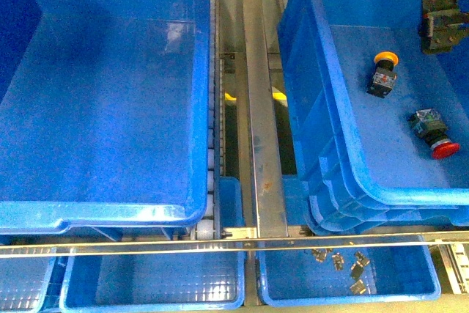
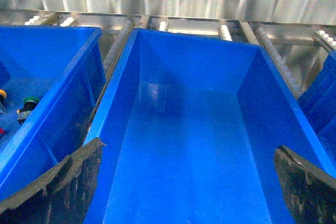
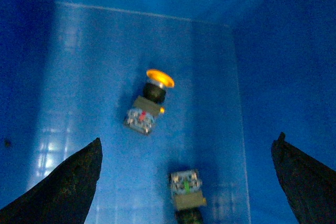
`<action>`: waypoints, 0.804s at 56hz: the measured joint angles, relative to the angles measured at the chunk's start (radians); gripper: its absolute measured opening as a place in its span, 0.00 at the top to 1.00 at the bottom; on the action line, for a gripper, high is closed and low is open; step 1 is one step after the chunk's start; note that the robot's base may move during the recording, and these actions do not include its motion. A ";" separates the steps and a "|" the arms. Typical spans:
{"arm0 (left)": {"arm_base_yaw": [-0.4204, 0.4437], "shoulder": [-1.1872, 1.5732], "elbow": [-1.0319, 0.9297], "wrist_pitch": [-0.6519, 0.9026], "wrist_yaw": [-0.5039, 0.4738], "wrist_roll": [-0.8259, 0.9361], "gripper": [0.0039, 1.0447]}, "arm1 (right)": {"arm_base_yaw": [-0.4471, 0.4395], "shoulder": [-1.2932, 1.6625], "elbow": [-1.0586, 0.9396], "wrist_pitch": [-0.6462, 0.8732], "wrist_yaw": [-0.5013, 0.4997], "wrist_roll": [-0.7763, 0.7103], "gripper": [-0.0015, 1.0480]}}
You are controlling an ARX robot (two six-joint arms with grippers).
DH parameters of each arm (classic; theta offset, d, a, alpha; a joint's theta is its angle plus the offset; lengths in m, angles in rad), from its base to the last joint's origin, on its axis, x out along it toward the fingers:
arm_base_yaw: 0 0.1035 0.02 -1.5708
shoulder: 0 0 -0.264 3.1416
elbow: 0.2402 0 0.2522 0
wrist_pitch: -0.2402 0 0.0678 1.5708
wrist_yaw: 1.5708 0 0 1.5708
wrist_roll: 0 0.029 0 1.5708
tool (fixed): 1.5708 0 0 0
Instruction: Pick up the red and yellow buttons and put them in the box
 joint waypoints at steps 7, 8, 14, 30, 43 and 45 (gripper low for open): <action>0.000 0.000 0.000 0.000 0.000 0.000 0.07 | -0.004 -0.184 -0.167 -0.017 -0.019 0.006 0.07; 0.000 0.000 0.000 0.000 0.000 0.000 0.07 | -0.004 -0.201 -0.178 -0.021 -0.021 0.010 0.07; 0.000 0.000 0.000 0.000 0.000 0.000 0.07 | -0.009 -0.470 -0.310 -0.136 -0.058 0.044 0.07; 0.000 0.000 0.000 0.000 0.000 0.000 0.07 | 0.021 -1.199 -0.396 -0.689 -0.018 0.349 0.07; 0.000 0.000 0.000 0.000 0.000 0.000 0.07 | 0.039 -1.342 -0.655 -0.162 -0.190 0.178 0.44; 0.000 0.000 0.000 0.000 0.000 0.000 0.07 | 0.068 -1.357 -0.666 -0.158 -0.147 0.171 0.49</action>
